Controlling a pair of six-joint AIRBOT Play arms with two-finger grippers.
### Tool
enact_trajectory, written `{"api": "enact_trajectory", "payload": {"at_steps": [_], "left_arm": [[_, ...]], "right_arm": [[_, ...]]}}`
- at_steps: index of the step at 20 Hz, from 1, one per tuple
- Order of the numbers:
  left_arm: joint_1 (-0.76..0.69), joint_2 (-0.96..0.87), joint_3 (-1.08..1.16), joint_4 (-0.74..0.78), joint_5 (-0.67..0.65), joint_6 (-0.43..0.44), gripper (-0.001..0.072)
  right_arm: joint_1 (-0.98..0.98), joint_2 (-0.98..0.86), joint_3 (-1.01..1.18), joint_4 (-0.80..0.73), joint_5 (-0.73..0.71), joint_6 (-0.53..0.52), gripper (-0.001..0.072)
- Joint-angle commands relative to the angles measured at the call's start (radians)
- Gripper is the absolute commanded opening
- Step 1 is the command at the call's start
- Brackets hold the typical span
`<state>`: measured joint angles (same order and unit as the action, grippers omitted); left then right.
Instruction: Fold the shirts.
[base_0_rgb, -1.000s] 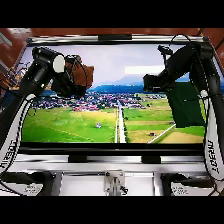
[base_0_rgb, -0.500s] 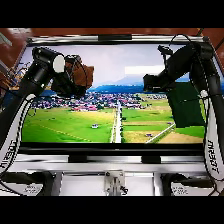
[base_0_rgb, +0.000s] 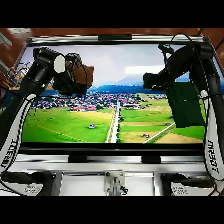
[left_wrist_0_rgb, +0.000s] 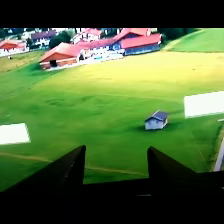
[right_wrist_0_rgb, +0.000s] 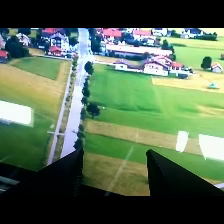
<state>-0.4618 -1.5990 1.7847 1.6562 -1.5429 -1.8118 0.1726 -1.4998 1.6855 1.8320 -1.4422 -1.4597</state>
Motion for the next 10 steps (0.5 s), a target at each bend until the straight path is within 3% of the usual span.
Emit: {"api": "enact_trajectory", "payload": {"at_steps": [1,3,7,9,10], "left_arm": [[0.000,-0.008,0.000,0.000,0.169,0.000,0.0475],[0.000,-0.020,0.000,0.000,0.255,0.000,0.0475],[0.004,-0.043,0.000,0.012,0.295,0.015,0.0477],[0.035,-0.061,0.010,0.052,0.352,0.004,0.0720],[0.074,-0.079,0.026,0.062,0.358,-0.007,0.0720]], "right_arm": [[0.001,-0.001,0.000,0.001,0.053,-0.008,0.0506],[0.001,-0.001,0.000,-0.001,0.069,-0.072,0.0507],[0.001,-0.001,0.000,-0.001,0.075,-0.125,0.0507],[0.001,-0.001,0.000,0.000,0.091,-0.127,0.0506],[0.001,-0.001,0.000,0.002,0.096,-0.127,0.0506]]}}
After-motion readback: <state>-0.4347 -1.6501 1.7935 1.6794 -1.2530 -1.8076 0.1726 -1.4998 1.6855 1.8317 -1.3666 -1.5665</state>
